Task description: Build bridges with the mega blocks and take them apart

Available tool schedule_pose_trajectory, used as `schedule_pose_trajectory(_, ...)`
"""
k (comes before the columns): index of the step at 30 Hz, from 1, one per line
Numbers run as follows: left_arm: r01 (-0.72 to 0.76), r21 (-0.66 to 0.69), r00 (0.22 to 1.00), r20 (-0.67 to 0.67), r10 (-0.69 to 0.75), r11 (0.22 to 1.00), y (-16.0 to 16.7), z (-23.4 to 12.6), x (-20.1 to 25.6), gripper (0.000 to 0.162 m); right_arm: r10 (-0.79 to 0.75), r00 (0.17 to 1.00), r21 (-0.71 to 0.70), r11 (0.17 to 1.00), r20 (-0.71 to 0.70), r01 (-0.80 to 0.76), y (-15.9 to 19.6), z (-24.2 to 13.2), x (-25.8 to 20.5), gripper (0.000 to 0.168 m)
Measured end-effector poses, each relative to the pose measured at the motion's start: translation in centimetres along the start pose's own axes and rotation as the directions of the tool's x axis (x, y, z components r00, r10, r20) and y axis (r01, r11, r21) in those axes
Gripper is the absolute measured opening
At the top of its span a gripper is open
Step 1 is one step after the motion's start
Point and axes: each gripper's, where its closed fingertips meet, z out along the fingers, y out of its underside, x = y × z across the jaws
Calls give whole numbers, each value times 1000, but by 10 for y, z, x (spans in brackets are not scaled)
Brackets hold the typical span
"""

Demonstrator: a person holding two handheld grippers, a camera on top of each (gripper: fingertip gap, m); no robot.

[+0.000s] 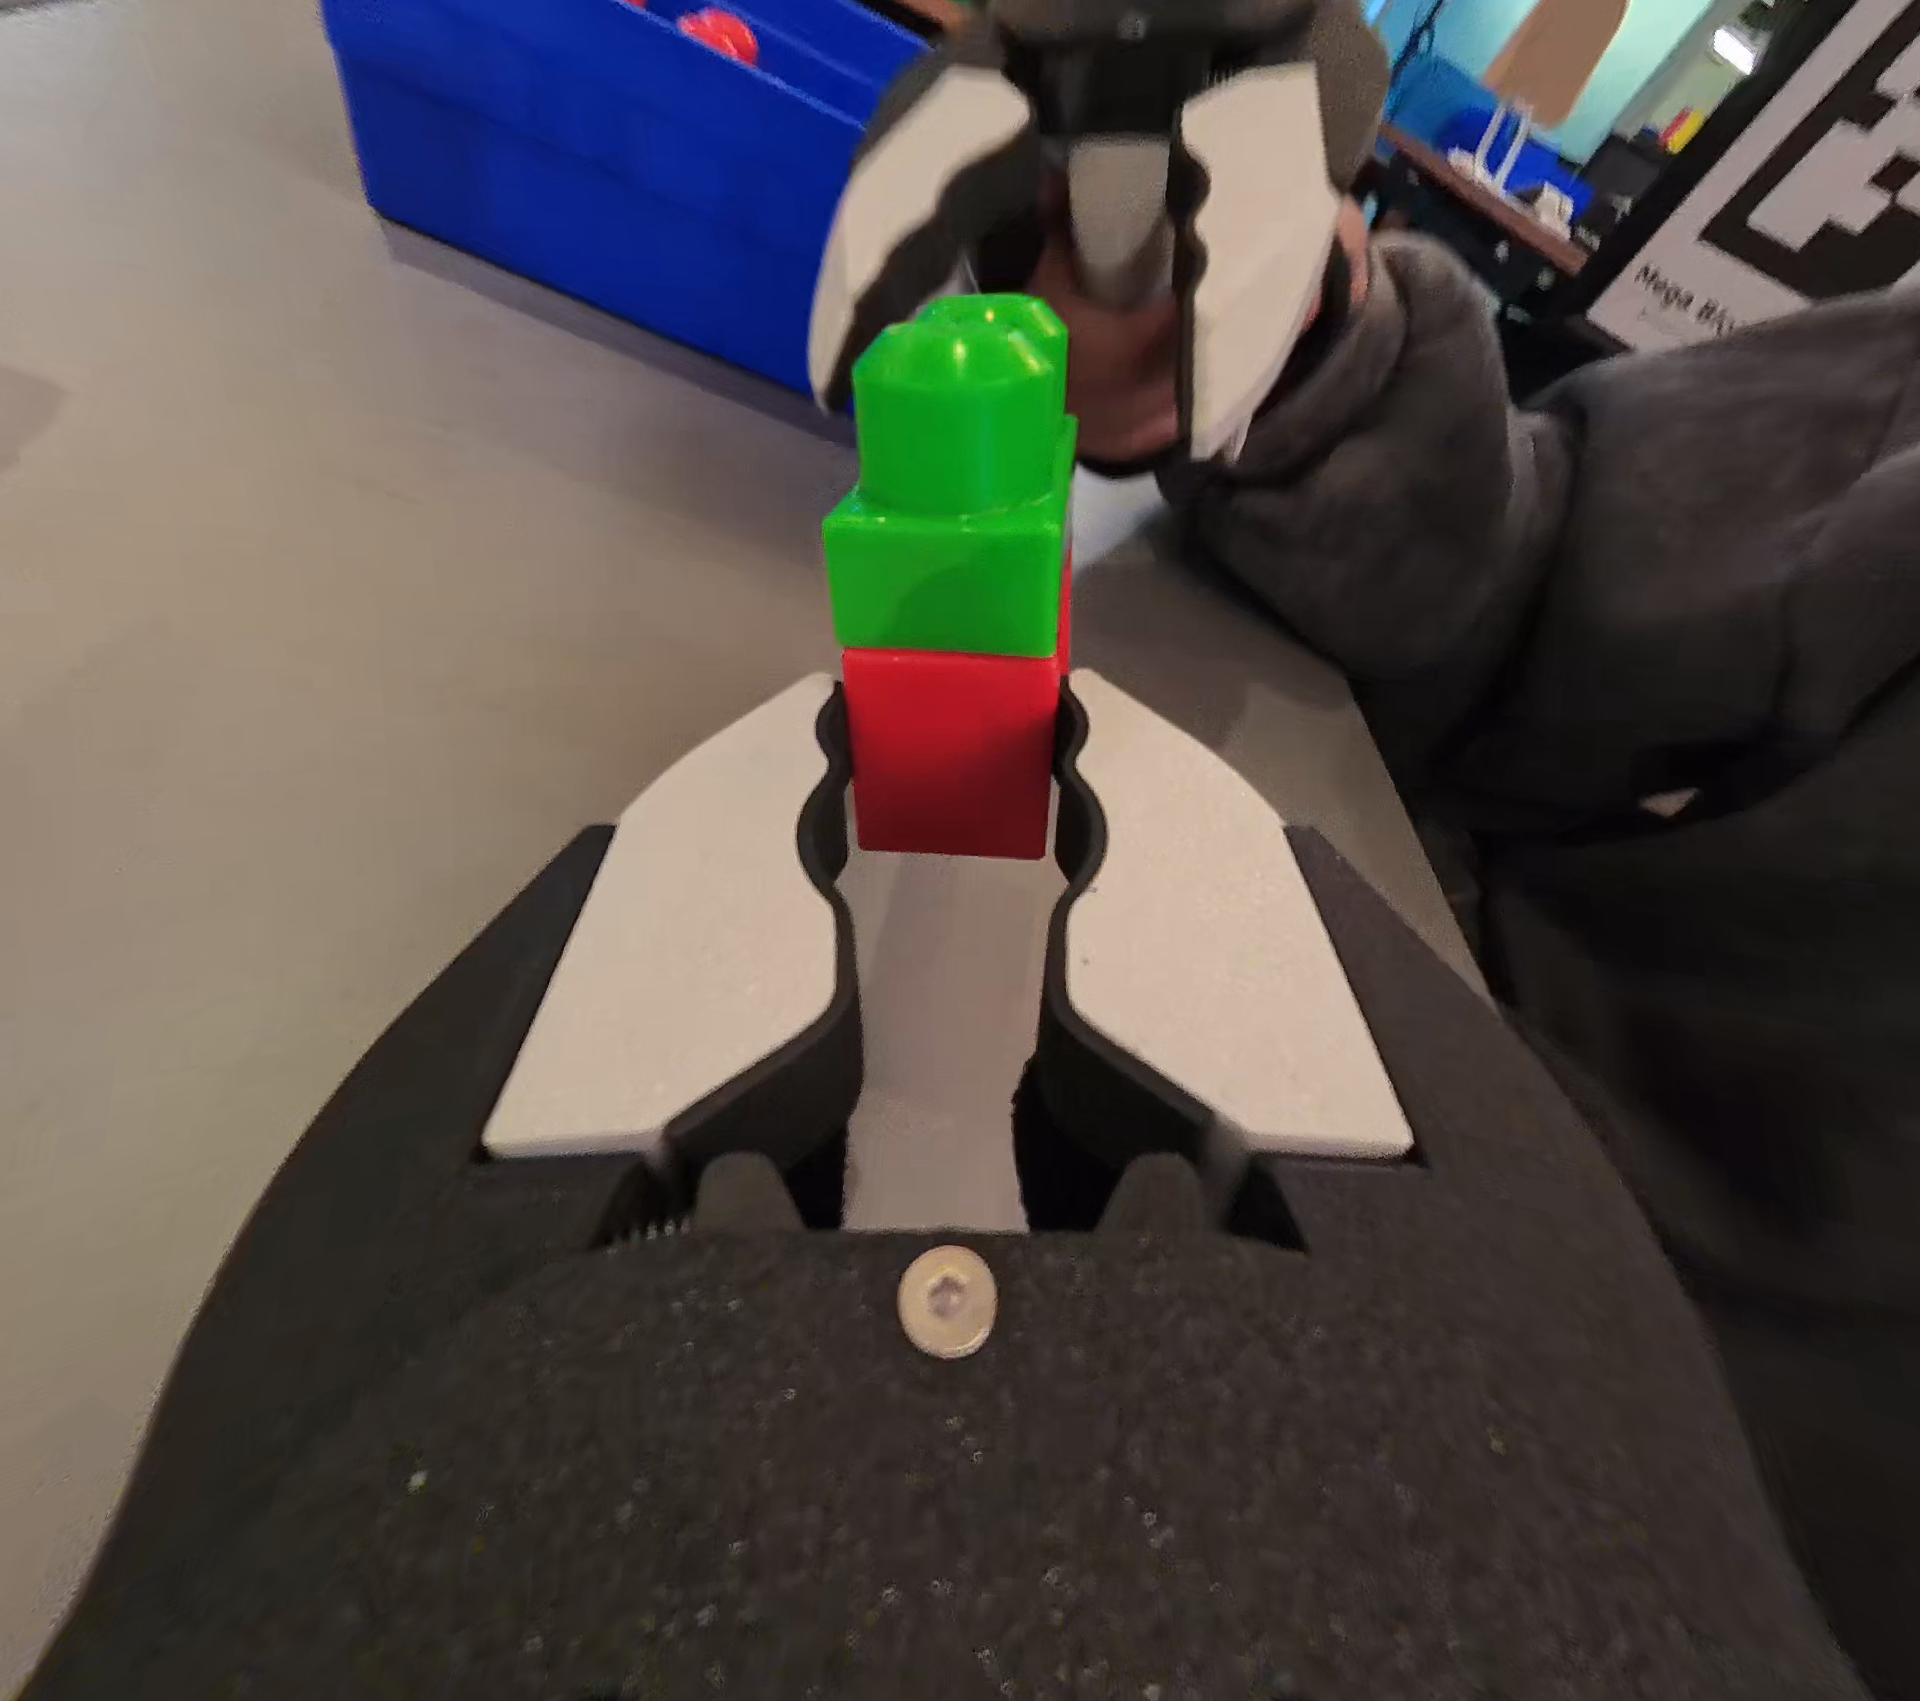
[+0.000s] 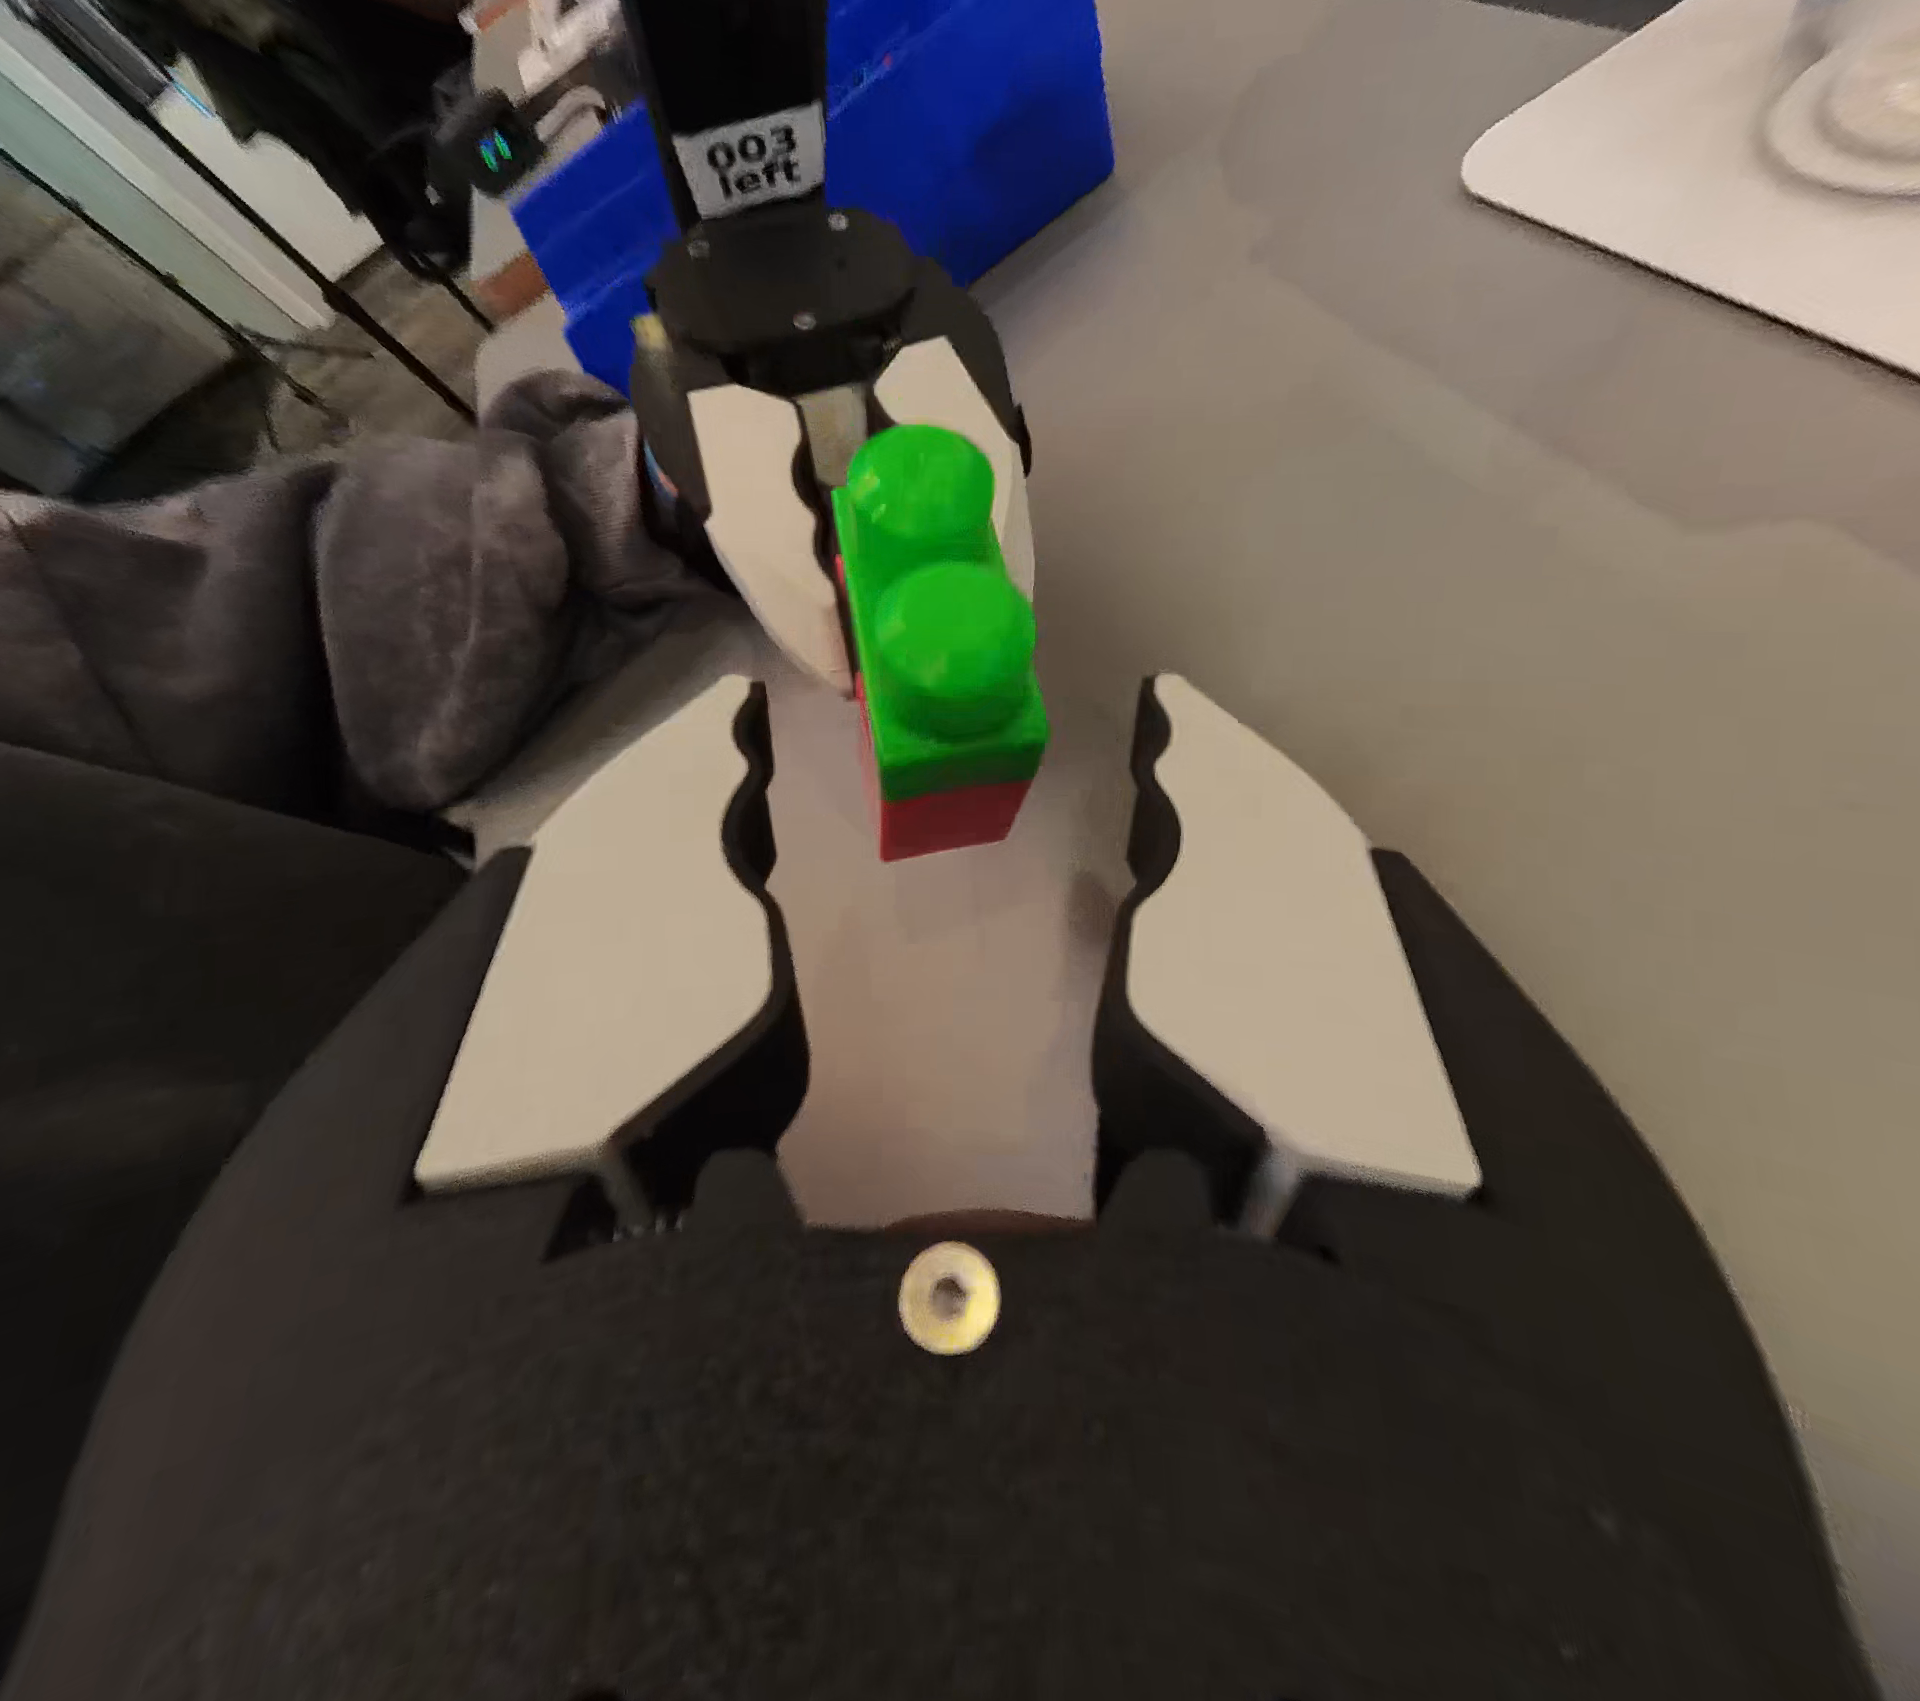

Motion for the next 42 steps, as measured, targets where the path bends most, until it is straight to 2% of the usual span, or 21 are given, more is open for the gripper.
schedule_pose_trajectory(4,-88,-117,996,-19,86,989,19,15,11,36,-101,995,-219,971,-20,94,31,7,-8,63)
schedule_pose_trajectory(5,-111,-144,994,-32,108,983,24,18,14,36,-127,992,-252,960,-13,120,37,11,-11,57)
schedule_pose_trajectory(6,-133,-170,991,-45,127,976,28,20,18,36,-143,990,-278,950,17,142,42,13,-17,38)
schedule_pose_trajectory(8,-165,-193,986,-46,159,967,32,22,20,36,-159,987,-323,934,15,155,47,14,-19,34)
schedule_pose_trajectory(10,-165,-121,986,-27,163,979,21,20,20,37,-155,988,-308,941,-17,142,41,10,-18,34)
schedule_pose_trajectory(12,-136,-5,991,10,136,991,1,13,15,60,-154,984,-284,951,-87,124,31,-2,-12,34)
schedule_pose_trajectory(14,-97,72,994,57,93,993,-13,4,4,73,-157,970,-258,960,-183,106,19,-25,-3,34)
schedule_pose_trajectory(17,-59,122,993,109,45,991,-19,-4,-10,74,-255,913,-243,953,-319,181,-4,-76,7,34)
schedule_pose_trajectory(20,-50,97,993,114,38,994,-14,-2,-12,72,-426,757,-317,900,-495,299,-28,-149,34,34)
schedule_pose_trajectory(22,-57,75,993,109,49,996,-11,3,-10,71,-510,637,-414,856,-577,310,-41,-196,66,34)
schedule_pose_trajectory(23,-61,63,993,104,55,996,-9,5,-9,71,-544,621,-468,831,-565,302,-40,-212,84,34)
schedule_pose_trajectory(25,-67,39,993,98,63,997,-5,9,-7,69,-554,693,-539,796,-461,277,-26,-220,117,34)
schedule_pose_trajectory(28,-59,12,995,81,58,998,-1,13,-6,68,-519,790,-606,756,-325,248,4,-210,160,34)
schedule_pose_trajectory(30,-46,30,996,71,44,998,-3,11,-6,68,-544,799,-678,690,-256,253,24,-204,180,34)
schedule_pose_trajectory(33,-23,78,998,63,18,997,-9,4,-7,68,-565,806,-735,620,-177,274,40,-194,198,34)
schedule_pose_trajectory(38,-2,104,999,51,-3,995,-12,1,-8,68,-528,845,-753,589,-83,293,51,-181,212,34)
schedule_pose_trajectory(42,1,75,1000,29,-4,997,-8,5,-5,68,-557,830,-772,538,-24,338,60,-178,218,34)
